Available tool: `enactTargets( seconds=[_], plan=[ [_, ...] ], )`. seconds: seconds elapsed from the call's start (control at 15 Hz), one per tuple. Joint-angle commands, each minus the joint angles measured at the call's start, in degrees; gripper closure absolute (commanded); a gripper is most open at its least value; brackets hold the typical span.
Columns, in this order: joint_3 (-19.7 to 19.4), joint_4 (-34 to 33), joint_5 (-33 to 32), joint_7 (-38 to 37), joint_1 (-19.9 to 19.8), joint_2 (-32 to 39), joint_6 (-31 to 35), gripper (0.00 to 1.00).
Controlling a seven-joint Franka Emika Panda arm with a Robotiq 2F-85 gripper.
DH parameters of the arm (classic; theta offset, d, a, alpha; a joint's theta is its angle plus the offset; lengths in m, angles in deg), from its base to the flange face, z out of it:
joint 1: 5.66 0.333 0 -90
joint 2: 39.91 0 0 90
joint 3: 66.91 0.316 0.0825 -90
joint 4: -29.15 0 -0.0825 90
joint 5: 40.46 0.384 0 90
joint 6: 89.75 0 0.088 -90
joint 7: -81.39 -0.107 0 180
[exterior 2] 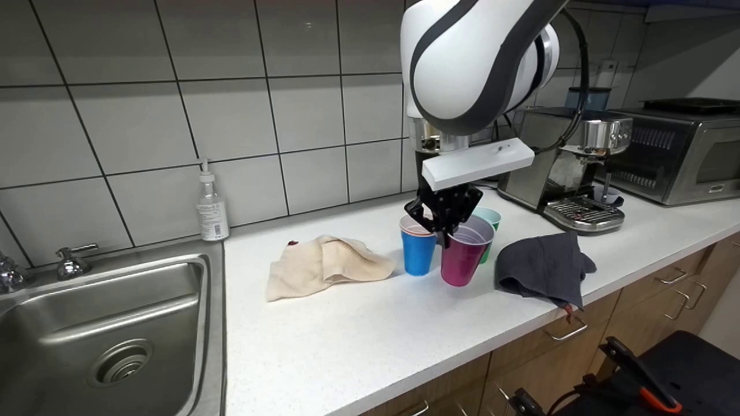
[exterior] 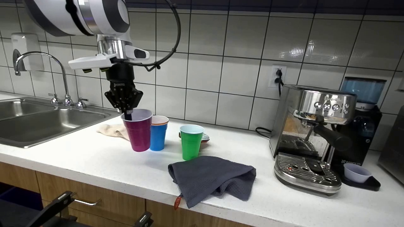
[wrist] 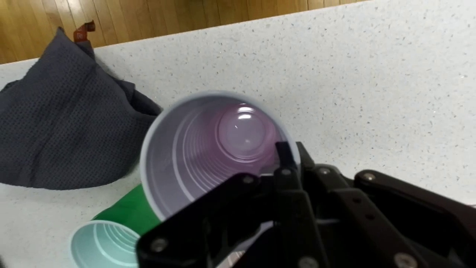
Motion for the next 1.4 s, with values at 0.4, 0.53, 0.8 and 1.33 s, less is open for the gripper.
enactTargets(
  seconds=[0.4, 0.53, 0.8, 1.33],
  plan=[
    [2.02, -0.17, 2.34, 2.49, 0.11, -10.04, -5.88, 0.99],
    [2.28, -0.58, 2.22, 2.45, -0.06, -11.00, -5.62, 0.99],
    [2.57, -1.64, 2.19, 2.27, -0.37, -11.96, -4.90, 0.99],
    [2.58, -6.44, 1.41, 1.33, -1.43, -9.05, -3.73, 0.99]
  ],
)
